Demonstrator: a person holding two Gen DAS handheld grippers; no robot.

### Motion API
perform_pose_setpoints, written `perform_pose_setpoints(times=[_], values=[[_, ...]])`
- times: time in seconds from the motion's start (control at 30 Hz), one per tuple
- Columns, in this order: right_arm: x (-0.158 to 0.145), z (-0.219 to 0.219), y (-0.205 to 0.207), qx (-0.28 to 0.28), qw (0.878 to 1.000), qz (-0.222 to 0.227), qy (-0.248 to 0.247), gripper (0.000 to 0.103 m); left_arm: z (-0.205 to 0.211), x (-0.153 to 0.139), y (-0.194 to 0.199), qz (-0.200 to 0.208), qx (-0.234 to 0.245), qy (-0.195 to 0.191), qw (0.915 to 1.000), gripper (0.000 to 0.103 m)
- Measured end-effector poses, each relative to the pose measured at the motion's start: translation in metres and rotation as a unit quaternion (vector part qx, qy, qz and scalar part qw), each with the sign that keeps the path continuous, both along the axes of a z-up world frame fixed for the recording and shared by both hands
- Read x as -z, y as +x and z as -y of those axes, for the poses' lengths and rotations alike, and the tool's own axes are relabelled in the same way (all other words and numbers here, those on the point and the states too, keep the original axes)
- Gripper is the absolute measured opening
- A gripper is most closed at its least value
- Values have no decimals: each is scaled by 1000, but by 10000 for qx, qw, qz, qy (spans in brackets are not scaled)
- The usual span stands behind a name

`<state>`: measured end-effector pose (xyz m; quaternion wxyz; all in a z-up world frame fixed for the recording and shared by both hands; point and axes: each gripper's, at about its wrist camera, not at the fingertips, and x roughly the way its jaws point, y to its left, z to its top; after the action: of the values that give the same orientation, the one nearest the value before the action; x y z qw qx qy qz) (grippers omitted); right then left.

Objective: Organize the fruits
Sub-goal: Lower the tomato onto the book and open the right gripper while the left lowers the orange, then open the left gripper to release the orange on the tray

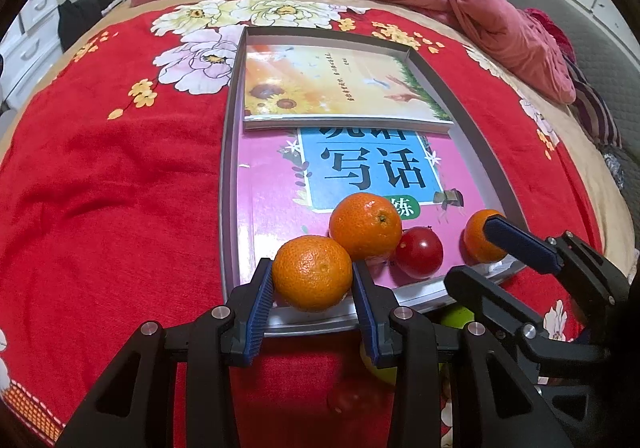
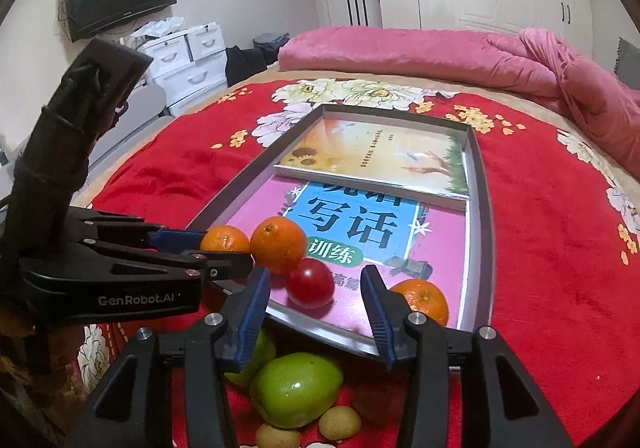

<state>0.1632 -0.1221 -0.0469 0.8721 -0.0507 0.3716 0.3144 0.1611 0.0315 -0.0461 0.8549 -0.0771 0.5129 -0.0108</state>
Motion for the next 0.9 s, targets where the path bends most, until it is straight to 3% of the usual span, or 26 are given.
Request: perform_pose_setpoints(times=[0.13,0.7,0.83,0.9], values=[[-3,3,-3,47,10000,59,-26,52,0,0,0,-4,9,5,10000,41],[-7,6,-7,102,9998,157,-80,55,-3,-3,-5,21,-2,-95,10000,42],[-9,7,-9,120,9997,189,-82,55,-4,-6,-7,67,5,-246,9997,48],[-10,8,-10,137,9996,218,-88,62,-4,-8,-9,71,-15,-283,9996,53]])
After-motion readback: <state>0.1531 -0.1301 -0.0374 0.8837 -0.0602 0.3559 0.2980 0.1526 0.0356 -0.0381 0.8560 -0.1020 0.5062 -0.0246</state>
